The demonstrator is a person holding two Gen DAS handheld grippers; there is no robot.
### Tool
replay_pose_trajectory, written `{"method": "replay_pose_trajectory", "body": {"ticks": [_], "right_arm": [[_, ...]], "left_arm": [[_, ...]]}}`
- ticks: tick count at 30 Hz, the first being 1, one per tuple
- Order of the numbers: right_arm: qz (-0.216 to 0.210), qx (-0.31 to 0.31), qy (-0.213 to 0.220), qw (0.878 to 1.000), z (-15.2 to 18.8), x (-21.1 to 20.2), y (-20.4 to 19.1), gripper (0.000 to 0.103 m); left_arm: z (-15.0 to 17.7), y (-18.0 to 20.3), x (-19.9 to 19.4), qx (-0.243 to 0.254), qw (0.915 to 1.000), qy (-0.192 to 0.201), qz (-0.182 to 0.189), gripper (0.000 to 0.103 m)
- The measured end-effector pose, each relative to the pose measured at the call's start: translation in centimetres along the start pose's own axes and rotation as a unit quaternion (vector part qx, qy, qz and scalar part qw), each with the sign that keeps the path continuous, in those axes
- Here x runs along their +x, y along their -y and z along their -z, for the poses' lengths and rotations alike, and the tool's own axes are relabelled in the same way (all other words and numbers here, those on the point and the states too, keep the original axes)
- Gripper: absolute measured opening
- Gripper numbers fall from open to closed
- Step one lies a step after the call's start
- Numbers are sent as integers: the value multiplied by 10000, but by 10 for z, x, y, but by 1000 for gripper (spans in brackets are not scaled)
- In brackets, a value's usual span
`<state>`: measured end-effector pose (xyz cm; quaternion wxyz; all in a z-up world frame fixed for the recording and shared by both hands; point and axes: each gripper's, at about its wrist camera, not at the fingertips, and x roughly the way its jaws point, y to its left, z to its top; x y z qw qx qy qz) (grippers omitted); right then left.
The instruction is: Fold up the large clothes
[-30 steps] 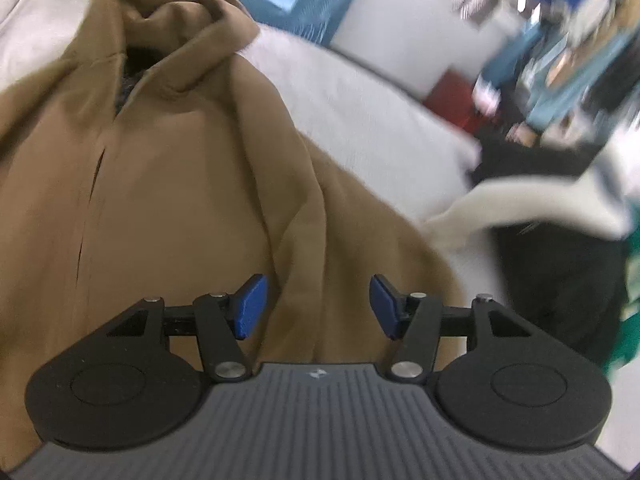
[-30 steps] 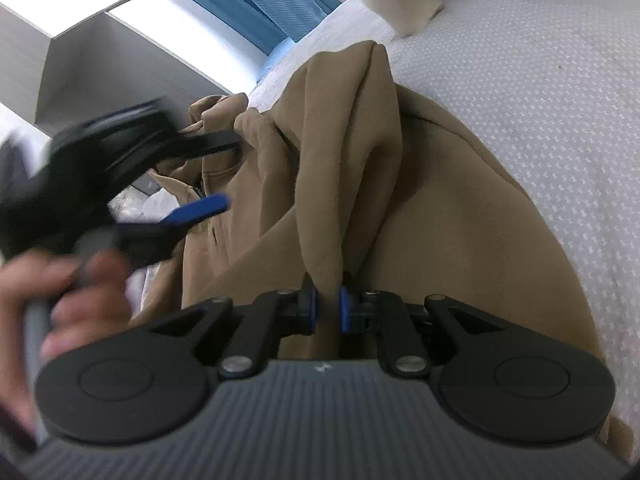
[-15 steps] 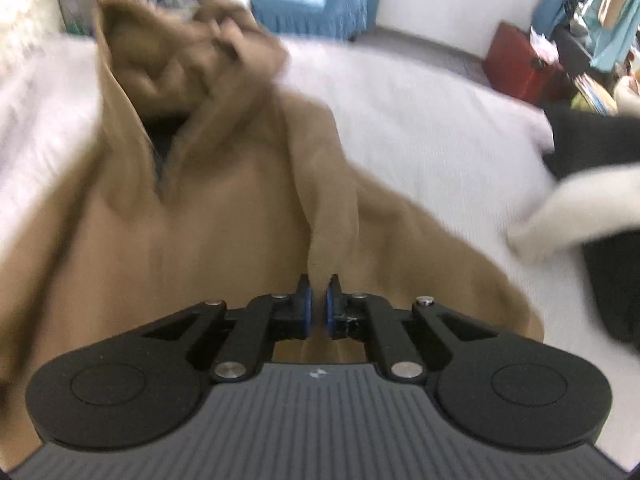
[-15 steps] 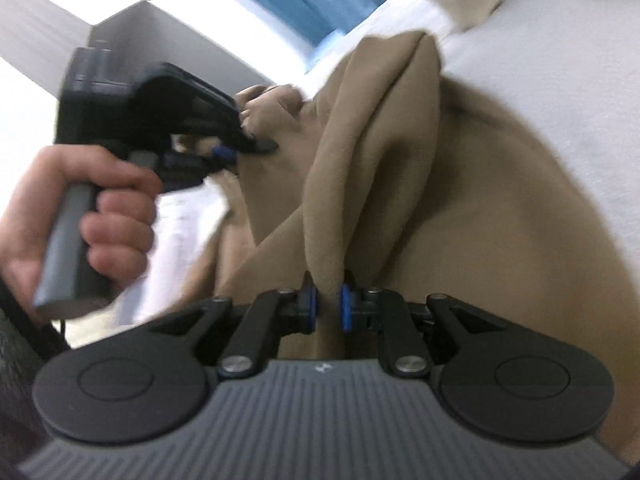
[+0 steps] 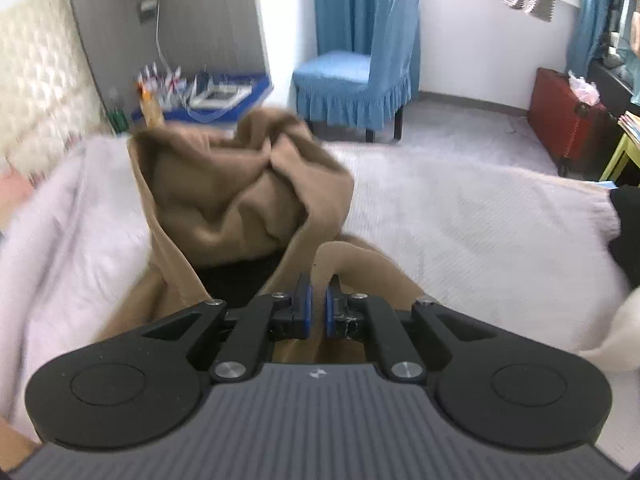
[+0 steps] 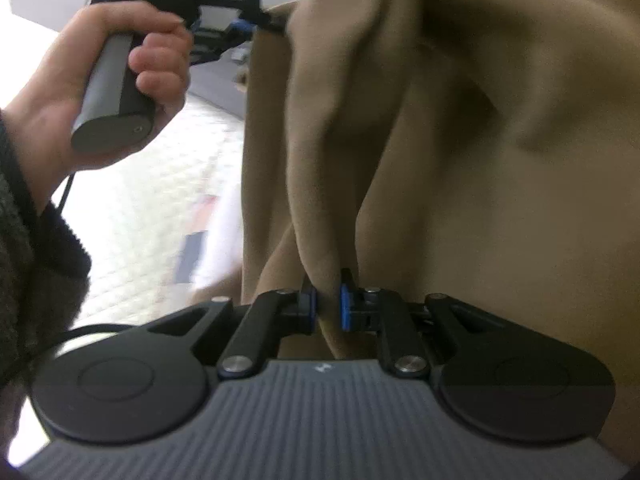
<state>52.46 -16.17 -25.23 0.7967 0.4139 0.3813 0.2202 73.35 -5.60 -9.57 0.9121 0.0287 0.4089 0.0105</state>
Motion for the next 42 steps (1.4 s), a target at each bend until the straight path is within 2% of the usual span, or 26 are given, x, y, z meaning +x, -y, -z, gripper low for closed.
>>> {"method": "replay_pose_trajectory", "body": {"ticks": [3,7,9,12,15,19,22,24,29,34,37,40,42], "right_arm": [[387,74,-147,9991,5,9,13,13],[579,-264,-101,9979,10,11,4,14],[598,-292,-84,9977,10,10,1,14],[585,-295,-77,9978,8,11,-1,14],[589,-344,-78,9976,9,8,-5,15],[632,-477,-62,9968,2,7,-2,15],[684,-617,-30,9957,5,1,-8,16],[742,-727,-22,9946,5,-3,-13,16],[933,-1011,8,9905,16,7,-28,16],[1084,-1174,-26,9872,28,-5,-39,16],[1099,-1169,-68,9870,34,-17,-45,16],[1201,-1262,-114,9846,43,-27,-55,16],[1196,-1417,-179,9825,48,-31,-65,16]], "left_arm": [[15,-7,33,-64,9999,-97,67,8],[26,-22,53,-305,9990,-68,335,12],[30,-26,47,-391,9981,-36,467,18],[37,-36,27,-573,9961,-14,665,39],[54,-49,-8,-644,9933,150,948,43],[104,-78,-69,-728,9911,361,1056,44],[154,-100,-114,-768,9915,610,853,44],[190,-121,-138,-1019,9890,633,861,44],[280,-160,-191,-1483,9853,672,509,44],[351,-178,-221,-1903,9769,819,514,44],[385,-179,-223,-2156,9710,814,642,44],[393,-170,-216,-2059,9735,721,691,44],[388,-164,-214,-1916,9752,843,723,44]]}}
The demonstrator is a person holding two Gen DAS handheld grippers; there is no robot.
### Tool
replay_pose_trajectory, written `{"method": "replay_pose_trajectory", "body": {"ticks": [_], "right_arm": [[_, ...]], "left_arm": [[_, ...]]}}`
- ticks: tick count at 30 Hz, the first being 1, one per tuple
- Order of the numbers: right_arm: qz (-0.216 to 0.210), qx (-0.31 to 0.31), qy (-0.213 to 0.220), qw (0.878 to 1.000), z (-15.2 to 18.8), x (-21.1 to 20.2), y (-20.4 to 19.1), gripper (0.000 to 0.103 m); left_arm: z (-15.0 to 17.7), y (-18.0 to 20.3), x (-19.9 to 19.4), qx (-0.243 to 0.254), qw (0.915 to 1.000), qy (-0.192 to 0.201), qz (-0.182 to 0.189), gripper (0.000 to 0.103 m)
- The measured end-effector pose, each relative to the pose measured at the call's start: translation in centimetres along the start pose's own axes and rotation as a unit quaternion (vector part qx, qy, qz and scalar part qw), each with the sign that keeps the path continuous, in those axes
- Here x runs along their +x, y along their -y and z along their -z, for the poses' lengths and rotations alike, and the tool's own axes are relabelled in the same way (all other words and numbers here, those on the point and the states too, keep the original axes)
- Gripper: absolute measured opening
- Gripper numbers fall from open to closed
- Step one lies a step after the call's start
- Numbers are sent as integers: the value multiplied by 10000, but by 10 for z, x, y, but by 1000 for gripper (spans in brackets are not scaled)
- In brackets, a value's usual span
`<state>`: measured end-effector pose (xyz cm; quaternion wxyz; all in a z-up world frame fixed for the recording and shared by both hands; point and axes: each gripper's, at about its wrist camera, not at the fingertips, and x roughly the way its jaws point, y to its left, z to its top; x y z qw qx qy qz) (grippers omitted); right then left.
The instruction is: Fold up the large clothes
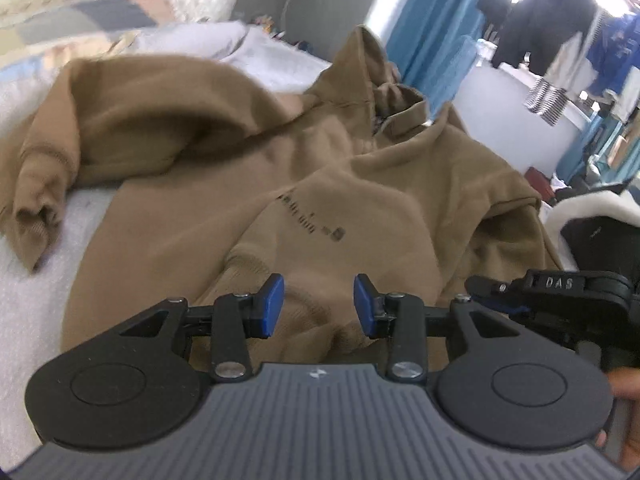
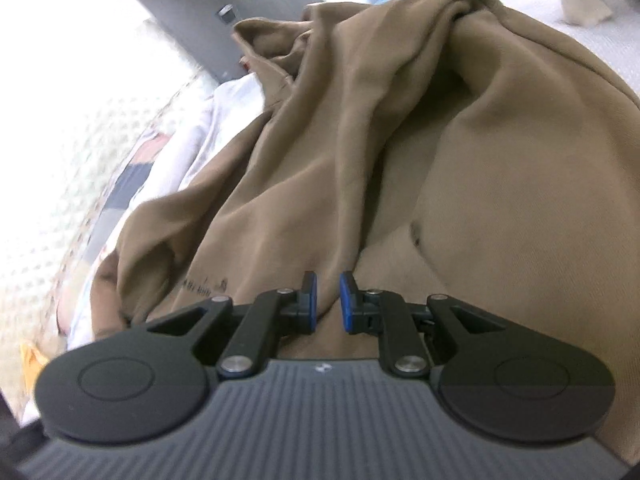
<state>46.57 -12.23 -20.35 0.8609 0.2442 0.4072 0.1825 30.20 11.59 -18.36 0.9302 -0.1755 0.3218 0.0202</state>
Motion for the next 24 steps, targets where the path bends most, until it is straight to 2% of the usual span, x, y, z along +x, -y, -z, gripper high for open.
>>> {"method": "replay_pose_trajectory", "body": {"ticks": [4,6,8,11,13,14,15,18,22,24], "right_arm": [[283,-739,148,9968,1,-5,-20,16],[270,-886,195,9955,-3,-8,-22,16],[309,-1043,339,9935,-9,-6,-27,16],[643,-1360,608,9868,-18,-5,-33,16],[794,-1466,712,9834,-30,0,-32,32],[852,-1465,777,9825,-37,1,-29,58],[894,-1442,857,9818,-42,0,-26,77],[937,-1473,1070,9788,-67,5,-19,74],[1261,-1875,1345,9648,-110,23,-19,74],[1418,-2036,1358,9592,-130,36,-17,68]], "left_arm": [[-4,6,7,68,9996,175,219,44],[-8,10,16,159,9996,136,194,44],[-7,12,24,202,9997,-29,147,44],[-7,18,38,358,9987,-372,33,44],[-6,21,46,452,9975,-550,-30,44],[-5,22,50,473,9969,-625,-39,44],[-4,22,53,496,9966,-660,-30,44],[-7,20,59,471,9965,-684,27,44],[-14,9,61,130,9976,-660,171,44],[-18,4,60,1,9982,-572,195,44]]}}
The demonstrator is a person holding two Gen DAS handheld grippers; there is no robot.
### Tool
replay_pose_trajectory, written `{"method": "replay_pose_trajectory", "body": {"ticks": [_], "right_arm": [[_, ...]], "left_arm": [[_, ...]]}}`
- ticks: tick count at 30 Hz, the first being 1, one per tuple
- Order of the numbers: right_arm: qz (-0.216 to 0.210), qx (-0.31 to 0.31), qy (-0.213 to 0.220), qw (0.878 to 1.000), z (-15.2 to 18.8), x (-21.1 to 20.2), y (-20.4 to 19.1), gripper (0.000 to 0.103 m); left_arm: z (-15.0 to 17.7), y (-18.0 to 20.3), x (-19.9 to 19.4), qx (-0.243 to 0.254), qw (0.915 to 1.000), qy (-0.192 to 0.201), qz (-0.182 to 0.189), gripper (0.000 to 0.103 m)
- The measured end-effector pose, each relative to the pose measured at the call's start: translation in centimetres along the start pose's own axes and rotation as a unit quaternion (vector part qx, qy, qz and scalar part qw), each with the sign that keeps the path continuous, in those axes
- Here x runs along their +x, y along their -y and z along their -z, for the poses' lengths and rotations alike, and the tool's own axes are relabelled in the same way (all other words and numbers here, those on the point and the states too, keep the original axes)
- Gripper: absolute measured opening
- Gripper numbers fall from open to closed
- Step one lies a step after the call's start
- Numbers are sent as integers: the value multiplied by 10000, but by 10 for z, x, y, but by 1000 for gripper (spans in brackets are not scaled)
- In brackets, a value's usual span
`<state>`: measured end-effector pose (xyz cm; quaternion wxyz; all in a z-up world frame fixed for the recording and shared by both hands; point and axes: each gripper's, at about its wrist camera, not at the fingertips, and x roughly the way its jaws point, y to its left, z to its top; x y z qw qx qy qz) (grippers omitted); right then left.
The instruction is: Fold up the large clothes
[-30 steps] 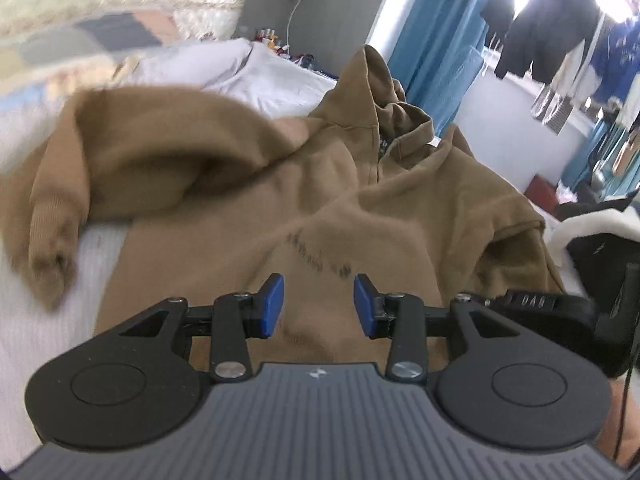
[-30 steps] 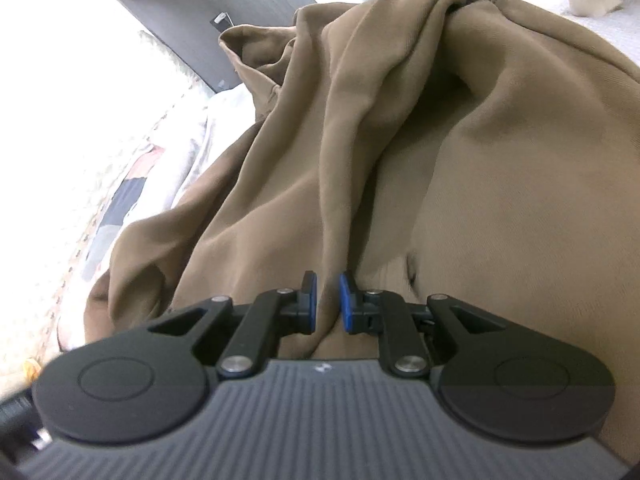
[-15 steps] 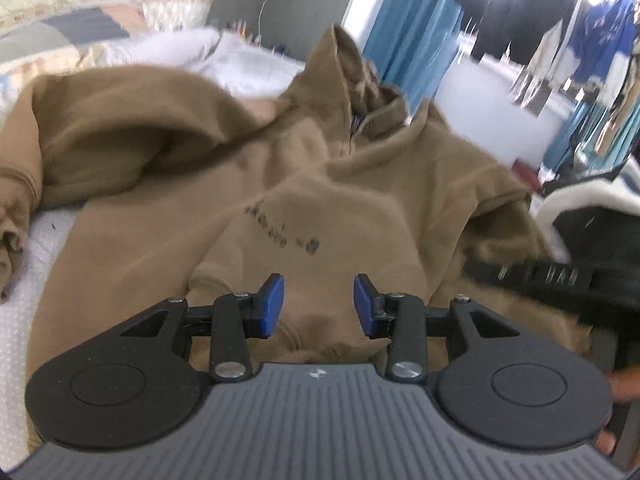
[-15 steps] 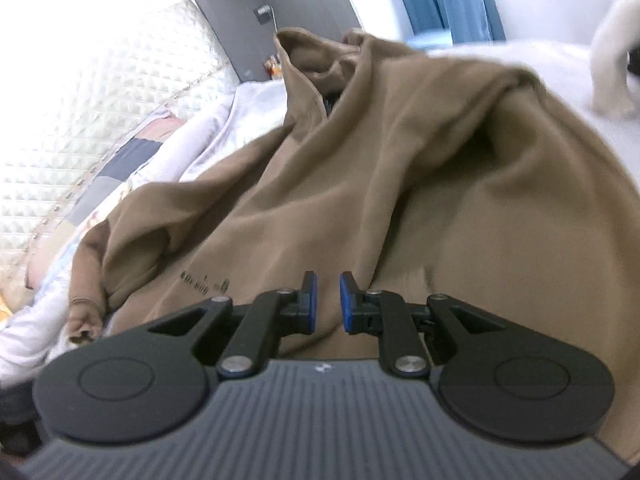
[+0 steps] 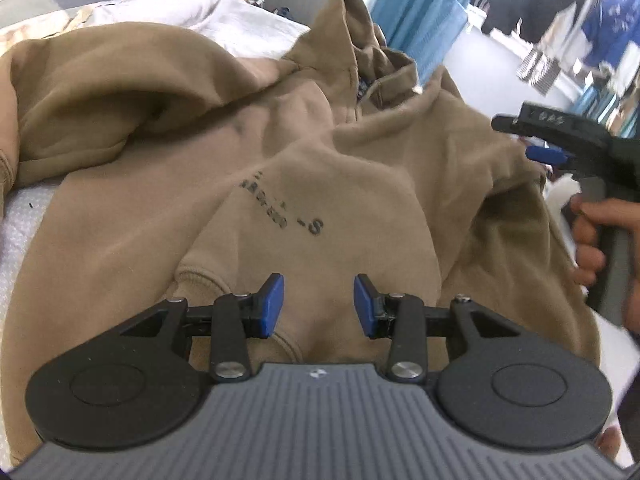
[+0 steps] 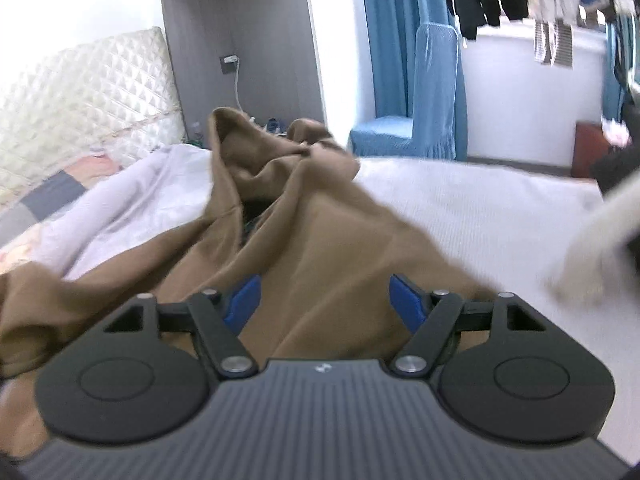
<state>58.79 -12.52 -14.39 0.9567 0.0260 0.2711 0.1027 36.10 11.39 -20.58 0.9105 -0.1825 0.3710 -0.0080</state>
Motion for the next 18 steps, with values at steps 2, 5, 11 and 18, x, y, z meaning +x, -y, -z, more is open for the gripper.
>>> {"method": "replay_pose_trajectory", "body": {"ticks": [2,5,11,18], "right_arm": [[298,-279,-92,9991,-11,25,3,64],[679,-987,-195,9926,-14,60,5,43],[1012,-1530,-552,9815,9,101,23,37],[1210,-893,-334,9881,25,118,65,36]], "left_arm": [[-3,-7,1,-175,9998,77,42,45],[-8,-20,9,-554,9983,49,162,45],[-12,-29,10,-794,9960,154,390,45],[-12,-26,7,-707,9948,370,625,45]]}}
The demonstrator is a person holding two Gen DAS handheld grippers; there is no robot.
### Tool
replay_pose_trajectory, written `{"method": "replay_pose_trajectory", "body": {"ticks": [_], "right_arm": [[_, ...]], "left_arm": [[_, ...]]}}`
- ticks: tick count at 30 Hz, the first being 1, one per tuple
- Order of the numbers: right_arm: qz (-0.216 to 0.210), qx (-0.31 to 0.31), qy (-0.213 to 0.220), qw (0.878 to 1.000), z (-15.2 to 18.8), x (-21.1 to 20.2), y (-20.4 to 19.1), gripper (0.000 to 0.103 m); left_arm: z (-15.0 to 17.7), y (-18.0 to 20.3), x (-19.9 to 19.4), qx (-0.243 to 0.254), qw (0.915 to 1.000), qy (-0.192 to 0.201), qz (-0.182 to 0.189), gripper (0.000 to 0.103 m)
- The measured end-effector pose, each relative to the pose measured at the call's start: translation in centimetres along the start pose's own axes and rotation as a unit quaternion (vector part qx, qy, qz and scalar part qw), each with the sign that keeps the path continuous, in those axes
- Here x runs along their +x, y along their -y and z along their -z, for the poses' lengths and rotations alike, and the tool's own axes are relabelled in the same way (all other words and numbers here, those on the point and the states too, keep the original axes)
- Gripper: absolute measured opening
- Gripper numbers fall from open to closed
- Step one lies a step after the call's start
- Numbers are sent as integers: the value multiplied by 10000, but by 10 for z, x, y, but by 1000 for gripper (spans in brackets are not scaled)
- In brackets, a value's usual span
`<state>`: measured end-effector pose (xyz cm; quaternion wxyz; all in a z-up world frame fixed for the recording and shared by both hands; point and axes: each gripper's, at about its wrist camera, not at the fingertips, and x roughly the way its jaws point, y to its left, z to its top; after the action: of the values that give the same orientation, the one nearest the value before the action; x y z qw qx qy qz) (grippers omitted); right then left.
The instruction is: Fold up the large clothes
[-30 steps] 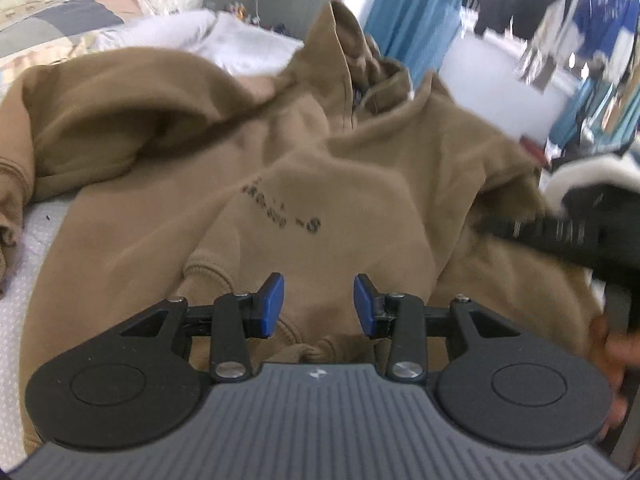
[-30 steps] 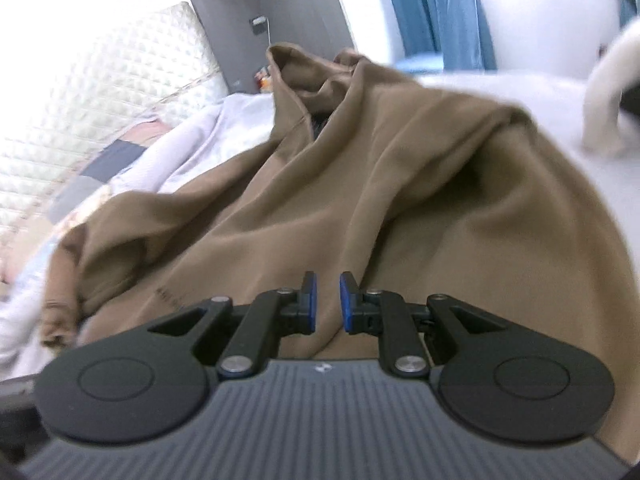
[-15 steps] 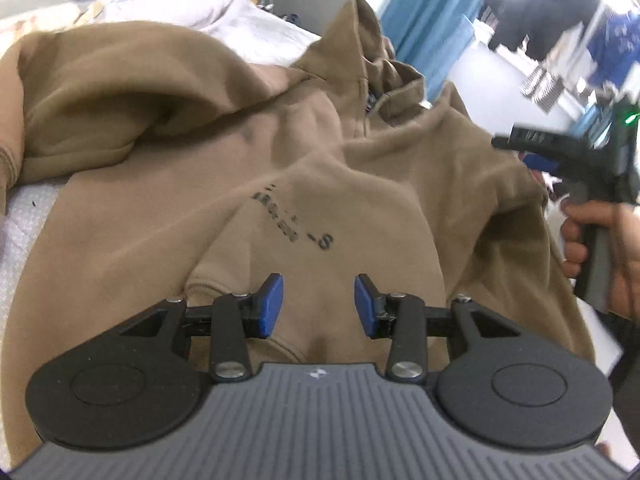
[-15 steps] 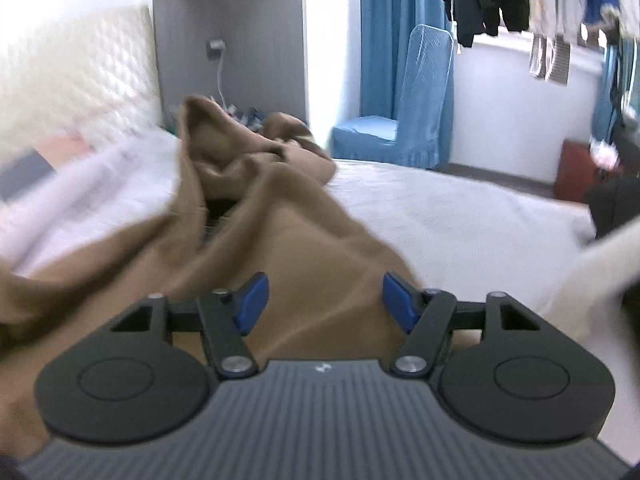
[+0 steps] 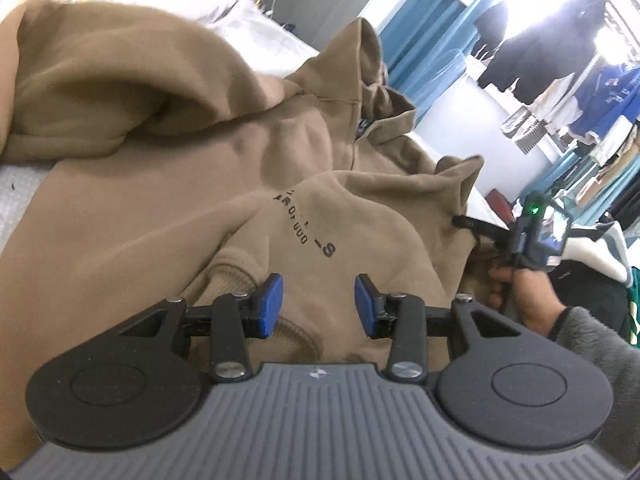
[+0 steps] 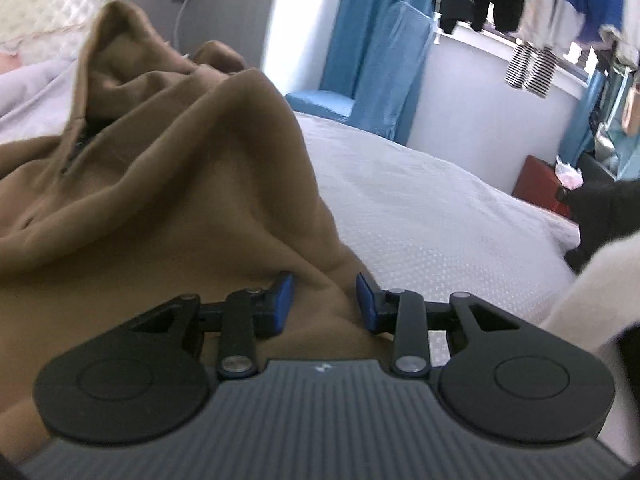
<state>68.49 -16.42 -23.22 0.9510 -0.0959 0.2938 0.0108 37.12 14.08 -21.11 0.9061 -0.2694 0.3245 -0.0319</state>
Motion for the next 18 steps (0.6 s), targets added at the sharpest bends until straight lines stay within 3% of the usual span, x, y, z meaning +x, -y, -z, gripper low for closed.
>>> {"method": "replay_pose_trajectory", "body": {"ticks": [7,13,14,16,17,18], "right_arm": [[-339,560,-13,9979,6,14,20,37],[-384,692,37,9969,-1,-7,21,39],[-400,793,30,9960,-3,-14,22,41],[-384,938,50,9948,-7,-26,24,55],[-370,1001,88,9942,-10,-36,24,68],[-366,1054,159,9936,-13,-48,23,72]], "left_arm": [[5,4,13,321,9993,-68,-169,45],[4,4,11,318,9992,-40,-222,45],[4,5,9,324,9992,-26,-224,45],[4,6,4,366,9991,22,-232,45],[5,8,0,396,9989,37,-241,45],[6,9,-5,429,9988,34,-249,45]]}}
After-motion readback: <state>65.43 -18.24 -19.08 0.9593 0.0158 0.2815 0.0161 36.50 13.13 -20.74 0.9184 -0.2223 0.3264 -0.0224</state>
